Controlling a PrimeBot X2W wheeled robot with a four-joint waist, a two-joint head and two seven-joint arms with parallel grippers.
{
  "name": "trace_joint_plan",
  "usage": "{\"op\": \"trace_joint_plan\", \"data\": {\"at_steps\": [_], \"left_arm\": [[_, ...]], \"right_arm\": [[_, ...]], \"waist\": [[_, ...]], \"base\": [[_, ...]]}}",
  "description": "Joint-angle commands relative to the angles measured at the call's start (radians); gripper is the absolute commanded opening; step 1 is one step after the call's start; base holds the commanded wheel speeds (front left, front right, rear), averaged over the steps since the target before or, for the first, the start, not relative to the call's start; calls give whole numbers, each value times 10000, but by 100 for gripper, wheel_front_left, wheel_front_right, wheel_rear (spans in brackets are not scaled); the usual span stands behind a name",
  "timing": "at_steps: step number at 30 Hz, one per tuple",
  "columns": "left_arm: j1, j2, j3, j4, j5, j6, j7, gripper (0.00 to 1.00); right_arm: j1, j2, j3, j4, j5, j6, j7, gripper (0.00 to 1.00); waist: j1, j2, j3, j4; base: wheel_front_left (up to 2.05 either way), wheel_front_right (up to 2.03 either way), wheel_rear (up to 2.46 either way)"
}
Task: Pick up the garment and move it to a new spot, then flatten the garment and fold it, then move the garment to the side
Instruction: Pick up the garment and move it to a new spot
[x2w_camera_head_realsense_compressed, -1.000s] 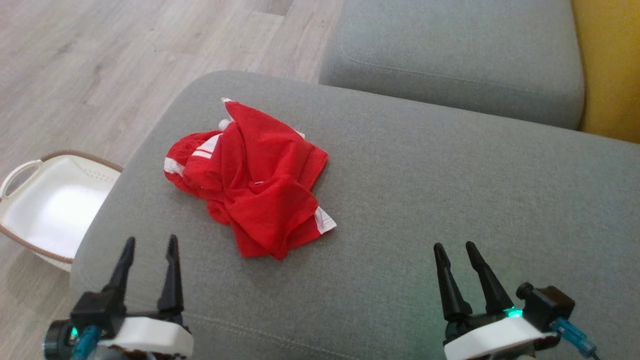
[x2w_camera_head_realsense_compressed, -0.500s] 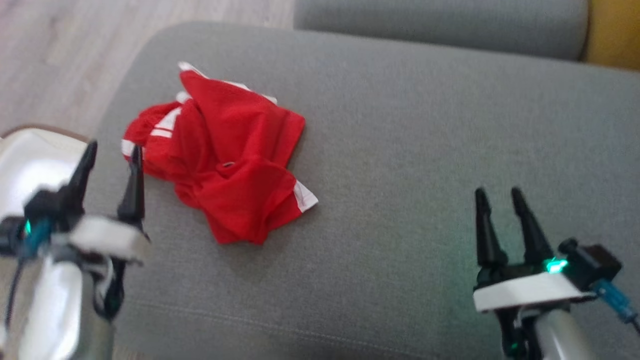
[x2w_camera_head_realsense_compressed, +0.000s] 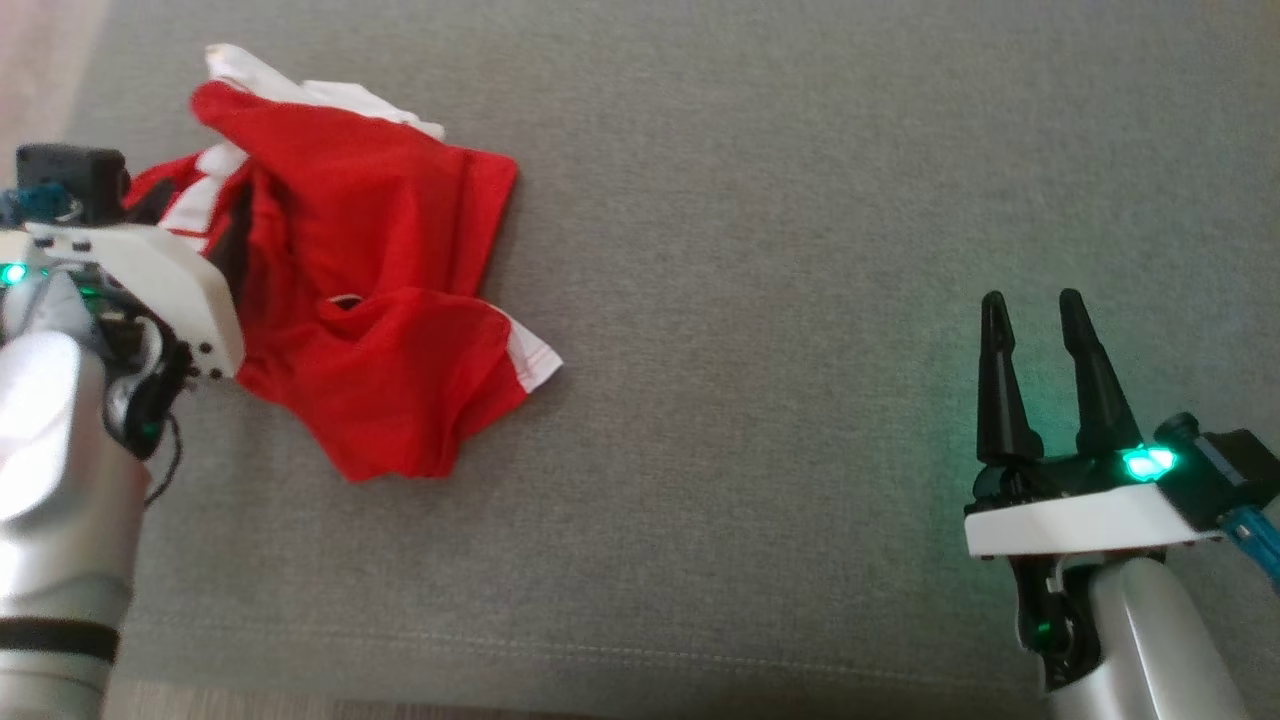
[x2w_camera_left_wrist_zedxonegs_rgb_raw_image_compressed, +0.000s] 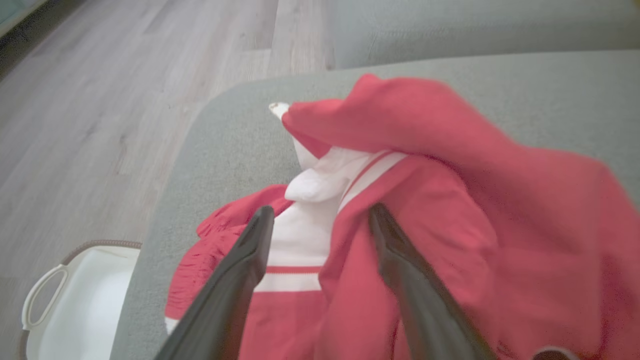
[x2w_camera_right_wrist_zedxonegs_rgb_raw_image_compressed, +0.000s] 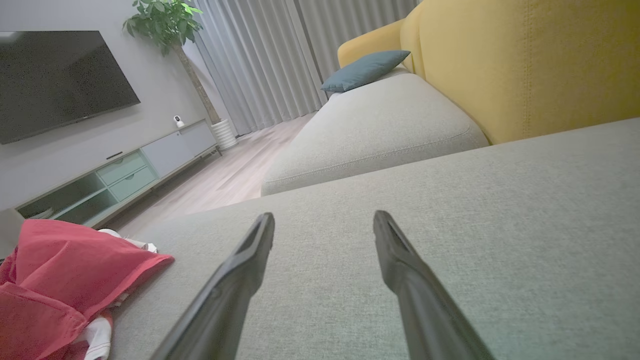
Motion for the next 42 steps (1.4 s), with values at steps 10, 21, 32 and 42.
{"op": "trace_joint_plan", "data": {"at_steps": [10,21,32,42], "left_arm": [[-1507,1163,-324,1268,-484,15,-614,0],[-1747,1080,-77,281,-451,412,-3001,0],[-947,913,211,-2855,-750,1003,-3304,0],[-482,447,-286,-4902,-834,1269,-2678,0]], "right_arm": [[-407,-58,223,-382,86,-7,-109,100],[-112,-58,551,-23,458,-7,-109,100],[303,-58,856,127,824,-7,-109,100],[315,-58,1090,153,927,-7,-109,100]], "waist": [[-1,0,225,-503],[-1,0,-1090,-616],[-1,0,-1966,-818],[-1,0,-2295,-1195]], "base": [[0,0,0],[0,0,0],[0,0,0],[0,0,0]]}}
